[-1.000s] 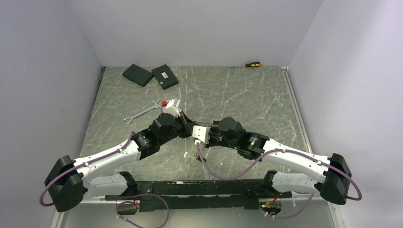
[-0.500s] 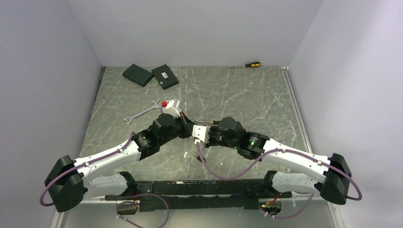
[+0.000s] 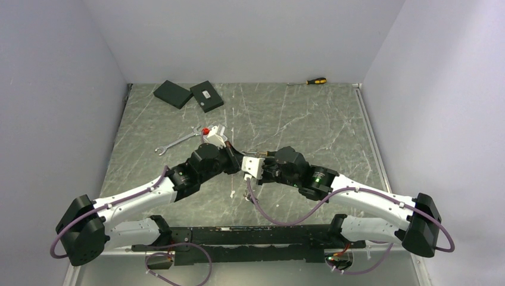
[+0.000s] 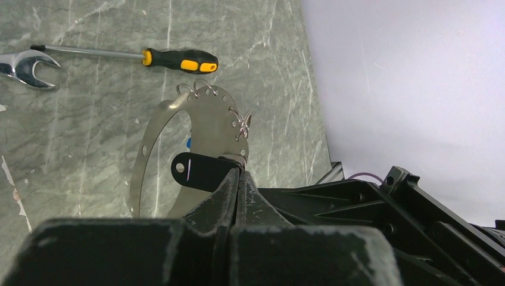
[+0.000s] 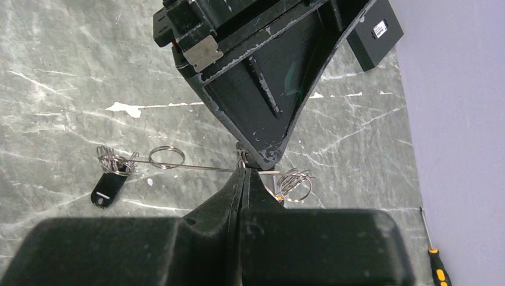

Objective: Put the keys on the keyring

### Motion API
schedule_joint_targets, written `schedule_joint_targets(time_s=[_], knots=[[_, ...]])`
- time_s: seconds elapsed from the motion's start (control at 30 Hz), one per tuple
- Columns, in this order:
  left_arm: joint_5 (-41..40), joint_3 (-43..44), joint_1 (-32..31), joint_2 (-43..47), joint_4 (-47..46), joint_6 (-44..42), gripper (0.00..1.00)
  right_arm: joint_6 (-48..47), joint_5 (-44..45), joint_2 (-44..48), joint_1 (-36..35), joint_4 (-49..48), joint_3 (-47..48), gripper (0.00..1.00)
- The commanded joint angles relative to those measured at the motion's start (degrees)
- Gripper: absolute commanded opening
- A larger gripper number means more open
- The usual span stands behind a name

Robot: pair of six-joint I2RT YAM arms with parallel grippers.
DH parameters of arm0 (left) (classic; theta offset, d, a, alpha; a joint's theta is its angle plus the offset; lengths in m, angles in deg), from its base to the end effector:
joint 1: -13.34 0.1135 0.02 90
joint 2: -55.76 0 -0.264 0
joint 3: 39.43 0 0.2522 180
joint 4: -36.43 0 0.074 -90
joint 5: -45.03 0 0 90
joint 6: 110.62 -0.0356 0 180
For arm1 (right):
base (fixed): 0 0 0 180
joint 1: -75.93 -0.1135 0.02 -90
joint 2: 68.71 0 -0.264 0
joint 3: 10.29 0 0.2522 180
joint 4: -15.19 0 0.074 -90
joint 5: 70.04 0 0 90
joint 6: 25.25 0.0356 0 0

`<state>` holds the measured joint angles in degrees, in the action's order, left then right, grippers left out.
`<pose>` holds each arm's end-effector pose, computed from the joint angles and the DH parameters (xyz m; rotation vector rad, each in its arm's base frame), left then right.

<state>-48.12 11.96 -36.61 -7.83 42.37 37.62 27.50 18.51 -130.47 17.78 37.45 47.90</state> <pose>0.1644 -0.1925 0.2625 -0.1921 2.0762 -1.1900 0.1287 0.2090 0.2826 -1.5129 1.3549 0.2562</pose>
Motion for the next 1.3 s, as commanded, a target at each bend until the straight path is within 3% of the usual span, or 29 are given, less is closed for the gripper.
schedule_joint_targets(time_s=[0.0, 0.77, 1.27], knots=[[-0.92, -0.5, -0.06, 1.67, -1.2, 0.3, 0.0, 0.52, 3.36, 2.43, 0.41, -3.0, 2.18, 0.0], [-3.44, -1.68, 0.53, 4.16, -0.79, 1.09, 0.0, 2.43, 0.02, 7.95, 1.91, -6.38, -2.76, 0.0], [-2.91, -1.32, 0.49, 3.46, -1.37, 1.61, 0.0, 3.11, -6.75, 4.57, 2.19, -5.34, -0.92, 0.0]])
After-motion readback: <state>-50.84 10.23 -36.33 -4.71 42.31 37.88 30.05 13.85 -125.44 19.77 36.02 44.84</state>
